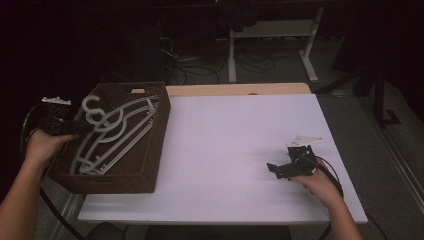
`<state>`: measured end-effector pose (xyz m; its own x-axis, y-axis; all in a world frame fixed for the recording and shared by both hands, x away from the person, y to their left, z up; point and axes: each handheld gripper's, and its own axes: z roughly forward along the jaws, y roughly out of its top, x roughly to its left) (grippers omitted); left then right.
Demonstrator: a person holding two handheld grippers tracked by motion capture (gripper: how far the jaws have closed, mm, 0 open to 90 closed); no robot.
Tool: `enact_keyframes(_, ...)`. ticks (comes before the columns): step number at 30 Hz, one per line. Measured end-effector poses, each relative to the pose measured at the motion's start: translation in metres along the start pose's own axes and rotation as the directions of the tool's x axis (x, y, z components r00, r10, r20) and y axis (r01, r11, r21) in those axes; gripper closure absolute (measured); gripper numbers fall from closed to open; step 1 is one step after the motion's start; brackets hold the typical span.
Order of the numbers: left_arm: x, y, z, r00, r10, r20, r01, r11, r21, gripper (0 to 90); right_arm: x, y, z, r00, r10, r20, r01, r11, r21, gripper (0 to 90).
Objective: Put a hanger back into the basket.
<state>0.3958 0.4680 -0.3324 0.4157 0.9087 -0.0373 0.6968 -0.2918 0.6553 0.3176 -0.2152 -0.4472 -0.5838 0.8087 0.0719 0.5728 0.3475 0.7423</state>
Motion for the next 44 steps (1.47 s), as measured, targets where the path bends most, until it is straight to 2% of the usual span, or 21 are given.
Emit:
enact_keyframes(3, -0.004, 0.002, -0.004, 0.9993, -0.005, 0.037, 0.006, 0.9995, -0.03, 51.7, 0.0, 0.001, -0.001, 1.0, -0.001, -0.001, 0.001, 1.0, -0.002, 0.0)
enact_keyframes(7, -0.018, 0.006, -0.008, 0.994, 0.004, 0.109, 0.006, 0.9958, -0.091, 44.7, 0.0, 0.003, -0.004, 1.0, -0.005, -0.001, 0.005, 1.0, -0.011, 0.0)
enact_keyframes(9, -0.029, 0.008, -0.008, 0.9864, 0.012, 0.164, 0.01, 0.9909, -0.134, 41.2, 0.0, 0.004, -0.006, 1.0, -0.007, -0.002, 0.007, 1.0, -0.017, 0.0)
enact_keyframes(11, -0.042, 0.009, -0.008, 0.9755, 0.033, 0.218, 0.006, 0.9847, -0.174, 36.9, 0.0, 0.007, -0.01, 0.9999, -0.008, -0.006, 0.008, 1.0, -0.027, 0.0)
enact_keyframes(13, -0.056, 0.011, -0.006, 0.9669, 0.06, 0.248, -0.01, 0.9802, -0.198, 33.2, 0.001, 0.01, -0.014, 0.9998, -0.014, -0.012, 0.014, 0.999, -0.04, 0.0)
enact_keyframes(16, -0.078, 0.012, -0.002, 0.9502, 0.093, 0.297, -0.024, 0.9736, -0.227, 29.3, 0.003, 0.015, -0.02, 0.9994, -0.029, -0.017, 0.028, 0.998, -0.055, 0.0)
enact_keyframes(19, -0.101, 0.013, 0.002, 0.9285, 0.134, 0.346, -0.044, 0.966, -0.255, 26.0, 0.006, 0.02, -0.026, 0.9988, -0.041, -0.026, 0.039, 0.997, -0.068, 0.0)
enact_keyframes(20, -0.109, 0.013, 0.003, 0.9211, 0.147, 0.36, -0.051, 0.9632, -0.264, 25.0, 0.007, 0.021, -0.028, 0.9986, -0.045, -0.029, 0.043, 0.996, -0.074, 0.0)
enact_keyframes(22, -0.124, 0.012, 0.007, 0.9023, 0.17, 0.396, -0.058, 0.9586, -0.279, 22.8, 0.009, 0.024, -0.032, 0.998, -0.05, -0.038, 0.047, 0.996, -0.081, 0.0)
enact_keyframes(24, -0.139, 0.011, 0.011, 0.8862, 0.19, 0.422, -0.072, 0.9573, -0.28, 20.0, 0.01, 0.026, -0.036, 0.997, -0.058, -0.05, 0.054, 0.995, -0.088, 0.0)
enact_keyframes(26, -0.152, 0.01, 0.015, 0.8762, 0.213, 0.432, -0.094, 0.9552, -0.281, 18.2, 0.012, 0.029, -0.039, 0.9963, -0.062, -0.059, 0.057, 0.994, -0.095, 0.0)
enact_keyframes(29, -0.167, 0.009, 0.021, 0.8572, 0.248, 0.451, -0.122, 0.9488, -0.291, 15.2, 0.014, 0.031, -0.045, 0.9949, -0.072, -0.071, 0.064, 0.992, -0.106, 0.0)
enact_keyframes(31, -0.176, 0.008, 0.025, 0.847, 0.267, 0.46, -0.145, 0.9479, -0.284, 13.0, 0.015, 0.033, -0.049, 0.9938, -0.078, -0.079, 0.068, 0.991, -0.117, 0.0)
enact_keyframes(33, -0.184, 0.008, 0.028, 0.8392, 0.283, 0.464, -0.164, 0.9461, -0.279, 8.8, 0.015, 0.036, -0.054, 0.993, -0.084, -0.083, 0.073, 0.989, -0.128, 0.0)
enact_keyframes(35, -0.188, 0.006, 0.031, 0.8324, 0.304, 0.463, -0.185, 0.9403, -0.286, 7.0, 0.016, 0.038, -0.058, 0.9922, -0.087, -0.089, 0.075, 0.988, -0.137, 0.0)
enact_keyframes(38, -0.192, 0.005, 0.034, 0.822, 0.319, 0.472, -0.197, 0.9364, -0.29, 0.5, 0.017, 0.04, -0.063, 0.9902, -0.099, -0.098, 0.085, 0.986, -0.144, 0.0)
enact_keyframes(39, -0.193, 0.005, 0.034, 0.8246, 0.323, 0.464, -0.204, 0.9354, -0.289, 0.0, 0.018, 0.04, -0.064, 0.9901, -0.1, -0.099, 0.085, 0.986, -0.145, 0.0)
enact_keyframes(42, -0.193, 0.005, 0.033, 0.8255, 0.325, 0.461, -0.203, 0.9338, -0.295, 0.0, 0.018, 0.041, -0.065, 0.9894, -0.104, -0.101, 0.089, 0.985, -0.149, 0.0)
enact_keyframes(43, -0.193, 0.005, 0.033, 0.8254, 0.323, 0.463, -0.2, 0.9341, -0.295, 0.0, 0.019, 0.041, -0.065, 0.9894, -0.105, -0.101, 0.089, 0.985, -0.15, 0.0)
enact_keyframes(44, -0.193, 0.005, 0.032, 0.8215, 0.326, 0.468, -0.2, 0.9331, -0.299, 0.0, 0.019, 0.041, -0.064, 0.9893, -0.105, -0.101, 0.089, 0.985, -0.15, 0.0)
